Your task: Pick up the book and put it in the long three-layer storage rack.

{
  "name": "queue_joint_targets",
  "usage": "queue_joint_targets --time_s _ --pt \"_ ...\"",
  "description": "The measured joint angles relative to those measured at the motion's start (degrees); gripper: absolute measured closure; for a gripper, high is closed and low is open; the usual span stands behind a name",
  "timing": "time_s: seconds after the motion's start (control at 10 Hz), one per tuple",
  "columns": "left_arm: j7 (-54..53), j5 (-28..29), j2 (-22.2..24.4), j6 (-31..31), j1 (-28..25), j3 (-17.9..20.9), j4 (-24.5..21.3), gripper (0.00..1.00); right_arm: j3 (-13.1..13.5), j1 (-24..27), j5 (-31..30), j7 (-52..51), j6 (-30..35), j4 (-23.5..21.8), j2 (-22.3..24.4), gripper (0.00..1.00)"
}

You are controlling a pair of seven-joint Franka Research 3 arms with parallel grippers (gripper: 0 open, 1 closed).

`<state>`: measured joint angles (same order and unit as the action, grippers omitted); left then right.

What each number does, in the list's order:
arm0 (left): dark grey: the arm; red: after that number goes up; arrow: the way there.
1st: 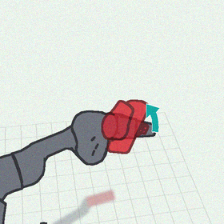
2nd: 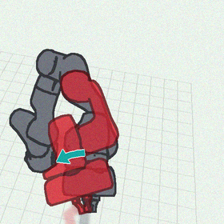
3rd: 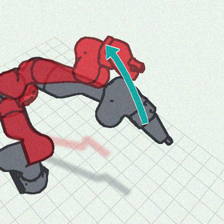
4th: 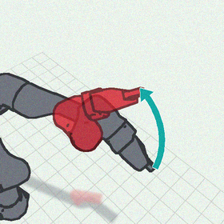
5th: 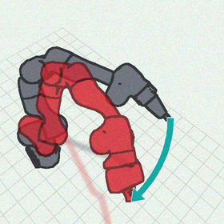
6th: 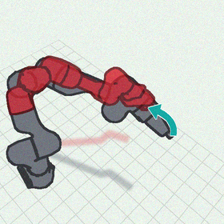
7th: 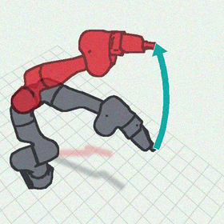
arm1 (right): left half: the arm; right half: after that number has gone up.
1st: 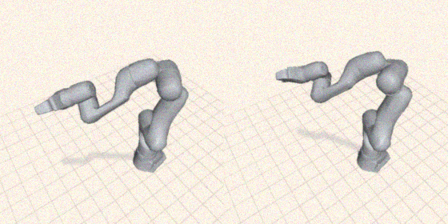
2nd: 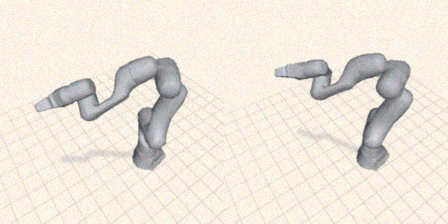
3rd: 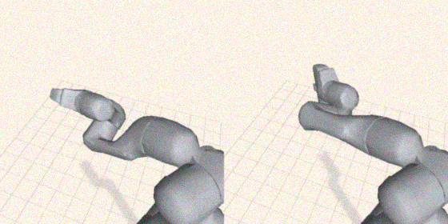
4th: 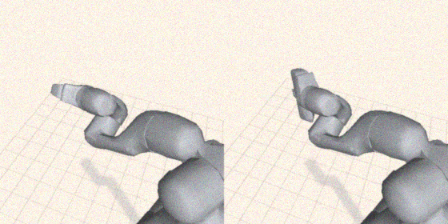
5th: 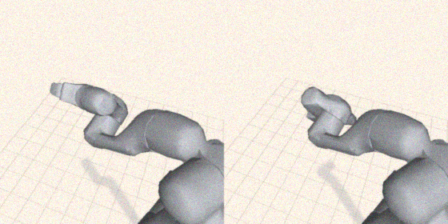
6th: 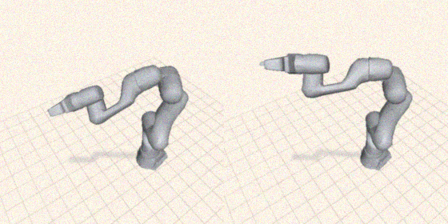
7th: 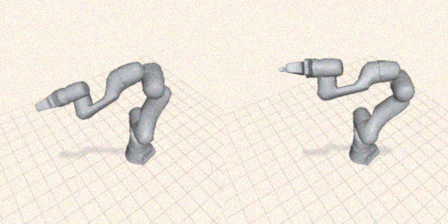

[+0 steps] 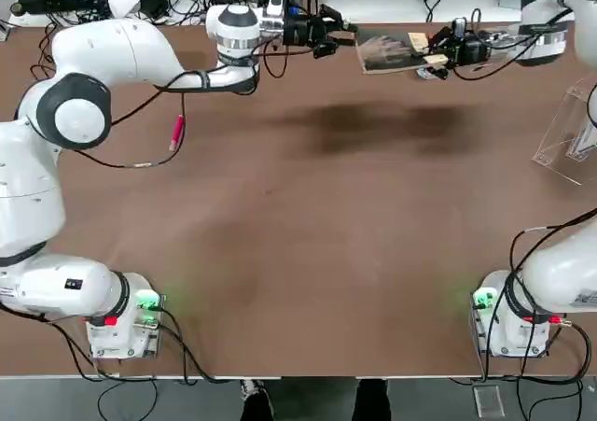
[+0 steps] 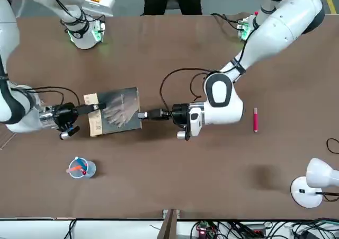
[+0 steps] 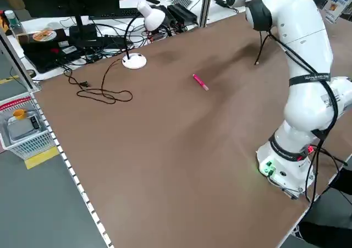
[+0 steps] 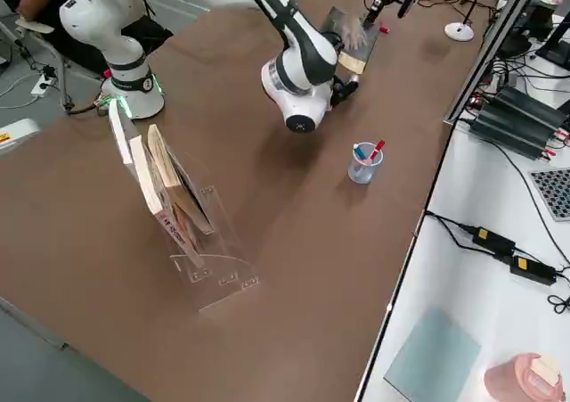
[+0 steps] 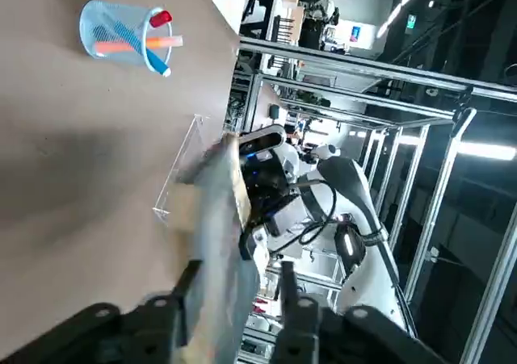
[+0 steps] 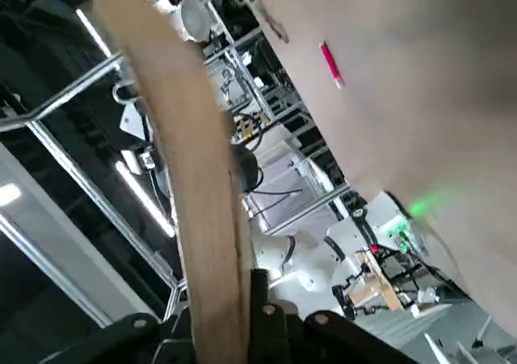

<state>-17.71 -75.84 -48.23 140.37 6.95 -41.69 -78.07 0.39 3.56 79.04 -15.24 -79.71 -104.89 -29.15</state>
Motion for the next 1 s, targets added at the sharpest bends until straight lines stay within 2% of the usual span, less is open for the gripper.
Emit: queue_joint_targets --time_s 0.2,0.3,0.6,0.8,1.0 --pt "0.0 0.0 0.0 0.0 0.0 0.0 0.2 0.33 1.8 0.3 -3.3 0.0 -0.1 1.5 0.5 0.85" --pt "0.0 0.0 0.0 0.2 0.0 0.0 0.3 0.28 2.8 0.4 -5.6 0.0 -0.3 2.6 0.9 0.85" --pt "-0.1 3.4 1.0 4.8 0.1 0.0 0.3 0.27 5.5 0.6 -14.1 0.1 -2.6 5.5 3.6 0.85" --pt "2.0 9.4 2.0 6.6 0.1 0.0 -0.9 0.27 6.8 1.0 -20.3 0.8 -5.0 6.5 5.5 0.85" --pt "6.4 18.7 3.1 7.1 -0.2 0.0 -2.2 0.26 8.6 1.7 -26.2 2.8 -7.2 7.5 6.5 0.85"
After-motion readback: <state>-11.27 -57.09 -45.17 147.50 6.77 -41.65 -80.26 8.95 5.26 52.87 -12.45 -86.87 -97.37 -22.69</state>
